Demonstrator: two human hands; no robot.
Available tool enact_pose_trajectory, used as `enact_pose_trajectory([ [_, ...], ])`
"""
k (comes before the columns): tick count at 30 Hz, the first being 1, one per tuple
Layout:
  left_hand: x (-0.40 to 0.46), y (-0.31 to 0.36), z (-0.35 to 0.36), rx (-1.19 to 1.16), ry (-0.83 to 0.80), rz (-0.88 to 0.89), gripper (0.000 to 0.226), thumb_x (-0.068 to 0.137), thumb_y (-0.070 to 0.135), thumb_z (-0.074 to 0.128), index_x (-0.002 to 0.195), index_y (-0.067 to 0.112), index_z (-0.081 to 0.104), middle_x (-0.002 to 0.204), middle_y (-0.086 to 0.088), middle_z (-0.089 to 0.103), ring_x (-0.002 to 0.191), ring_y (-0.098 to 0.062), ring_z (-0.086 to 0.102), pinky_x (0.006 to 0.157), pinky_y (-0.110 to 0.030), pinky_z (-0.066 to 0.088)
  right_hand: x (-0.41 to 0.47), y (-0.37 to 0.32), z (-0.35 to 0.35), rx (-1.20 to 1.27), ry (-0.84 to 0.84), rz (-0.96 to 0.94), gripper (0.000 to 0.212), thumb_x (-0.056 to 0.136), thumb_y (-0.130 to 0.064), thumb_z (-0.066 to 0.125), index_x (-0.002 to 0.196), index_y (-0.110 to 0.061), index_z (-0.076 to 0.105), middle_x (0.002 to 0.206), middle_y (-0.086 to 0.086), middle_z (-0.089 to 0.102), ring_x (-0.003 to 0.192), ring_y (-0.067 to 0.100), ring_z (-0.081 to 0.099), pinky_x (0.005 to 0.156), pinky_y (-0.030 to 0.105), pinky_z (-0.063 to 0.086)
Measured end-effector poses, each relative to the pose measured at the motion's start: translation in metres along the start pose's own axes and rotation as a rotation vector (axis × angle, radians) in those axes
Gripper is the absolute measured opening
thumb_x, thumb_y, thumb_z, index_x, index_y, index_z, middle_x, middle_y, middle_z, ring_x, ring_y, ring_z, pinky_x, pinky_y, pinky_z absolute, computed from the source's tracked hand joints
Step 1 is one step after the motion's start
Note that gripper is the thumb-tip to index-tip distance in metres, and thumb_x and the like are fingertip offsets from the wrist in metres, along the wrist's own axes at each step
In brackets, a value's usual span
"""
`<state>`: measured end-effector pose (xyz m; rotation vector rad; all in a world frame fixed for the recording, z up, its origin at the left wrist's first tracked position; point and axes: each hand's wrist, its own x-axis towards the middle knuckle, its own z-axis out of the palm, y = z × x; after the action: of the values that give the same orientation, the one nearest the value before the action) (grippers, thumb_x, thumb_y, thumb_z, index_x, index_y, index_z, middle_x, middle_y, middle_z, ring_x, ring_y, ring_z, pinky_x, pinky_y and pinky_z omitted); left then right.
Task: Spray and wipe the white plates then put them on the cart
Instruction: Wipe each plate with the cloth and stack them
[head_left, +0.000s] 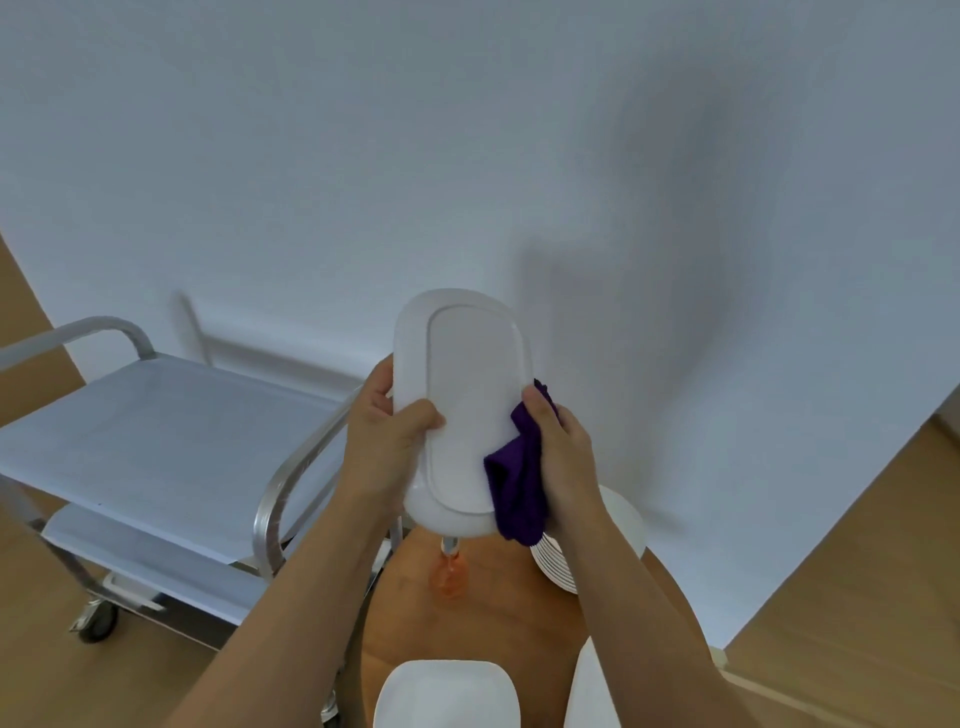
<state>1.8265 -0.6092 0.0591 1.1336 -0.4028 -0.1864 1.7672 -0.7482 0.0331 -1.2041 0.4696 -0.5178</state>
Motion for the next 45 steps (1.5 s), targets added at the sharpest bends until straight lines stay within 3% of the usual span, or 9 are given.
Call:
enact_pose_trajectory([
  [7, -0.010, -0.029, 0.004, 0.005, 0.128, -0.035, 0.041, 0.072, -0.009, 0.056, 0.096, 0.024, 0.061, 0.078, 0.013, 0.071, 0.079, -0.018, 0.066, 0.057, -0.025, 0.055, -0.004, -0.005, -0.013, -0.130, -0.039, 0.099, 0.028, 0.076, -0.032, 0.075, 0.092, -0.011, 0.065, 0.087, 0.008, 0.070, 0.076, 0.023, 0.066, 0.068, 0.032, 0.055],
  [10, -0.005, -0.022, -0.015, -0.157, -0.086, -0.209, 0.032, 0.076, 0.016, 0.063, 0.108, 0.011, 0.063, 0.092, -0.004, 0.073, 0.088, -0.028, 0.067, 0.068, -0.035, 0.057, 0.003, -0.030, -0.030, -0.211, -0.146, 0.022, 0.020, 0.074, -0.021, 0.076, 0.084, -0.008, 0.066, 0.078, 0.011, 0.068, 0.065, 0.020, 0.064, 0.060, 0.030, 0.053],
  [12, 0.009, -0.008, -0.038, -0.189, -0.140, -0.263, 0.028, 0.080, 0.031, 0.062, 0.095, 0.009, 0.071, 0.082, -0.007, 0.072, 0.077, -0.025, 0.066, 0.063, -0.033, 0.056, 0.006, -0.050, -0.044, -0.324, -0.292, -0.034, 0.018, 0.075, -0.020, 0.076, 0.084, -0.007, 0.067, 0.075, 0.009, 0.069, 0.061, 0.018, 0.065, 0.054, 0.025, 0.051],
  [18, 0.031, 0.013, -0.043, 0.332, -0.464, -0.503, 0.036, 0.063, 0.034, 0.080, 0.093, 0.013, 0.077, 0.102, -0.015, 0.072, 0.088, -0.027, 0.071, 0.067, -0.033, 0.058, 0.006, -0.068, -0.037, -0.777, -0.514, -0.068, 0.027, 0.068, -0.035, 0.080, 0.087, -0.018, 0.069, 0.077, -0.001, 0.072, 0.065, 0.012, 0.069, 0.054, 0.017, 0.049],
  [26, 0.015, -0.014, -0.034, 0.038, -0.210, -0.352, 0.013, 0.070, 0.024, 0.069, 0.077, 0.018, 0.079, 0.084, -0.007, 0.075, 0.073, -0.020, 0.073, 0.056, -0.026, 0.056, 0.015, -0.035, -0.042, -0.548, 0.008, -0.279, 0.036, 0.083, -0.049, 0.062, 0.111, -0.026, 0.058, 0.098, -0.013, 0.063, 0.087, 0.006, 0.061, 0.073, 0.024, 0.049],
  [31, 0.001, -0.023, -0.011, -0.130, 0.030, -0.341, 0.033, 0.066, 0.021, 0.072, 0.097, 0.009, 0.067, 0.087, -0.009, 0.075, 0.075, -0.022, 0.073, 0.056, -0.030, 0.058, 0.015, -0.015, -0.051, -0.411, 0.190, -0.245, 0.042, 0.088, -0.046, 0.056, 0.123, -0.024, 0.050, 0.100, -0.018, 0.056, 0.089, 0.001, 0.056, 0.071, 0.019, 0.045],
  [35, -0.016, -0.042, 0.012, -0.210, 0.143, -0.304, 0.021, 0.081, 0.015, 0.068, 0.102, 0.010, 0.066, 0.092, -0.008, 0.075, 0.082, -0.021, 0.072, 0.064, -0.032, 0.060, 0.011, -0.003, -0.055, -0.162, 0.349, -0.144, 0.041, 0.085, -0.039, 0.062, 0.122, -0.022, 0.051, 0.103, -0.011, 0.059, 0.096, 0.012, 0.060, 0.086, 0.034, 0.052],
  [38, -0.030, -0.057, 0.026, -0.261, 0.244, -0.342, 0.042, 0.077, 0.023, 0.072, 0.115, 0.008, 0.062, 0.102, -0.010, 0.073, 0.089, -0.023, 0.071, 0.073, -0.036, 0.058, 0.002, 0.008, -0.052, 0.030, 0.488, -0.109, 0.042, 0.083, -0.034, 0.065, 0.121, -0.023, 0.050, 0.104, -0.007, 0.060, 0.095, 0.015, 0.062, 0.086, 0.036, 0.054],
  [45, -0.042, -0.075, 0.048, -0.290, 0.229, -0.445, 0.040, 0.071, 0.035, 0.074, 0.105, 0.017, 0.062, 0.089, -0.005, 0.076, 0.082, -0.021, 0.073, 0.064, -0.033, 0.059, -0.011, 0.025, -0.029, 0.249, 0.477, 0.038, 0.046, 0.082, -0.027, 0.070, 0.121, -0.019, 0.046, 0.105, -0.001, 0.061, 0.092, 0.015, 0.064, 0.073, 0.028, 0.056],
])
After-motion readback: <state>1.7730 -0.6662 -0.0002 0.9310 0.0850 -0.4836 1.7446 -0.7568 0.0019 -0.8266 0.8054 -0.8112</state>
